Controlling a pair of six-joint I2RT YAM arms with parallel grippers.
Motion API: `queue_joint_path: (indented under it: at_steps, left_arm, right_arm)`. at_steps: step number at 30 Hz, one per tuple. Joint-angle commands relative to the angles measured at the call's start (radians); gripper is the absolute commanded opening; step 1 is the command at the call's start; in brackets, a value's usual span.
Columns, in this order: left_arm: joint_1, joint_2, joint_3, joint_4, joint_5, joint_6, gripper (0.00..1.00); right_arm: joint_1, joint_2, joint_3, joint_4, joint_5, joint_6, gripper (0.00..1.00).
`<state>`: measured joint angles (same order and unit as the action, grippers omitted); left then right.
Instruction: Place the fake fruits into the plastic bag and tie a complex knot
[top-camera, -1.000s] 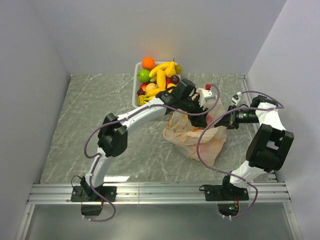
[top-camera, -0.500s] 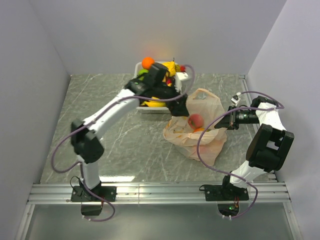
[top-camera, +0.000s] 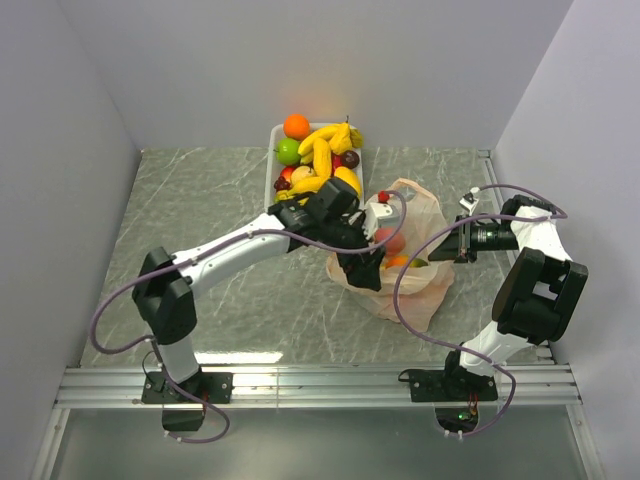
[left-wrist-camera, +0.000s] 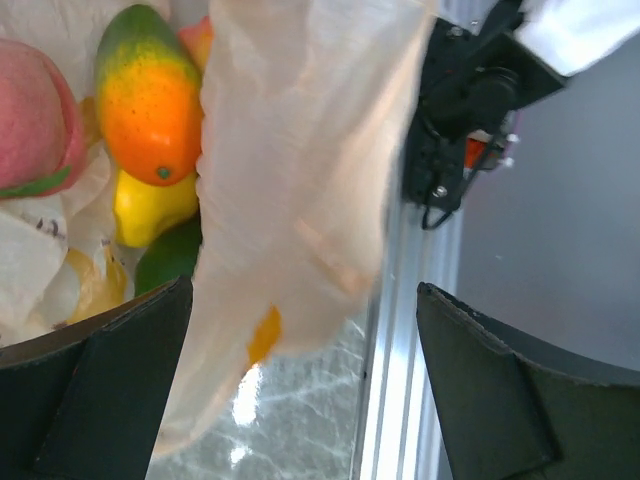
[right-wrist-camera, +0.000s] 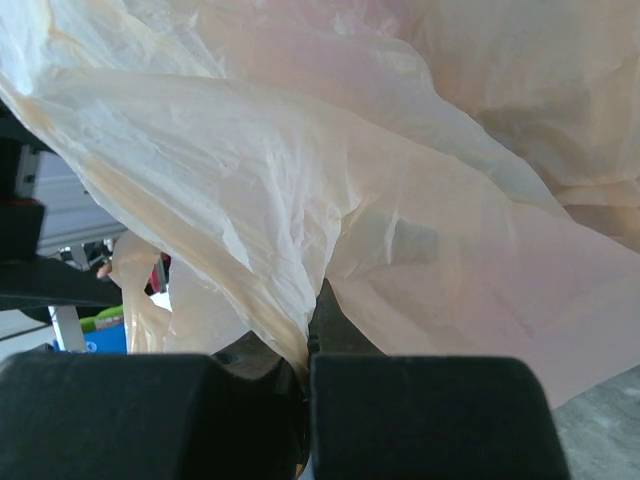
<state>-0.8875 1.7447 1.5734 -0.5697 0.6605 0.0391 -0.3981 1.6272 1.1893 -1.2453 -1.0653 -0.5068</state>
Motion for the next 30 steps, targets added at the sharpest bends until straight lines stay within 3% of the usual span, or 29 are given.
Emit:
queue_joint_path:
  at_steps: [1,3,4,5,6,7,10,13,14,16,17,20,26,30]
  left_arm:
    - [-0.036,0.042,0.089,0.068,-0.085,-0.031,0.99]
    - [-0.054,0.07,0.115,0.062,-0.09,-0.018,0.96]
    - [-0.057,0.078,0.122,0.044,-0.105,-0.013,0.88]
    - [-0.057,0.085,0.129,0.027,-0.116,-0.002,0.63]
    - [-0.056,0.093,0.164,-0.004,-0.131,0.008,0.46]
    - [-0.056,0.11,0.195,-0.039,-0.189,0.021,0.02]
    - [-0.045,0.105,0.309,-0.215,-0.167,0.117,0.0]
    - [-0.042,0.009,0.301,-0.309,-0.115,0.263,0.0]
    - [-0.042,-0.023,0.26,-0.314,-0.108,0.331,0.0]
    - [-0.042,-0.115,0.209,-0.314,-0.113,0.399,0.0]
    - [-0.042,-0.14,0.174,-0.323,-0.113,0.48,0.0]
    - [-0.047,-0.192,0.143,-0.383,-0.107,0.614,0.0]
    - [-0.065,-0.201,0.139,-0.463,-0.076,0.769,0.0]
    - [-0.097,-0.2,0.129,-0.472,-0.085,0.826,0.0]
  right_arm:
    - [-0.008,-0.001,0.012,-0.046,-0.024,-0.061,0.0]
    - [-0.007,0.002,0.016,-0.069,-0.025,-0.088,0.0]
    - [-0.007,0.002,0.026,-0.078,-0.027,-0.098,0.0]
    - [-0.008,0.002,0.029,-0.097,-0.025,-0.116,0.0]
    - [-0.007,-0.001,0.033,-0.109,-0.019,-0.128,0.0]
    - [-0.01,-0.004,0.042,-0.118,-0.015,-0.14,0.0]
    - [-0.016,-0.016,0.049,-0.143,-0.005,-0.177,0.06]
    - [-0.024,-0.023,0.073,-0.158,-0.013,-0.203,0.23]
    - [-0.022,-0.02,0.085,-0.173,-0.016,-0.21,0.38]
    - [-0.03,-0.017,0.144,-0.18,-0.021,-0.211,0.55]
    - [-0.033,-0.012,0.167,-0.177,-0.024,-0.2,0.72]
    - [-0.038,-0.013,0.257,-0.093,-0.021,-0.095,0.91]
    - [0.046,-0.026,0.358,0.244,0.027,0.271,0.94]
    - [0.156,-0.015,0.386,0.418,0.187,0.433,0.96]
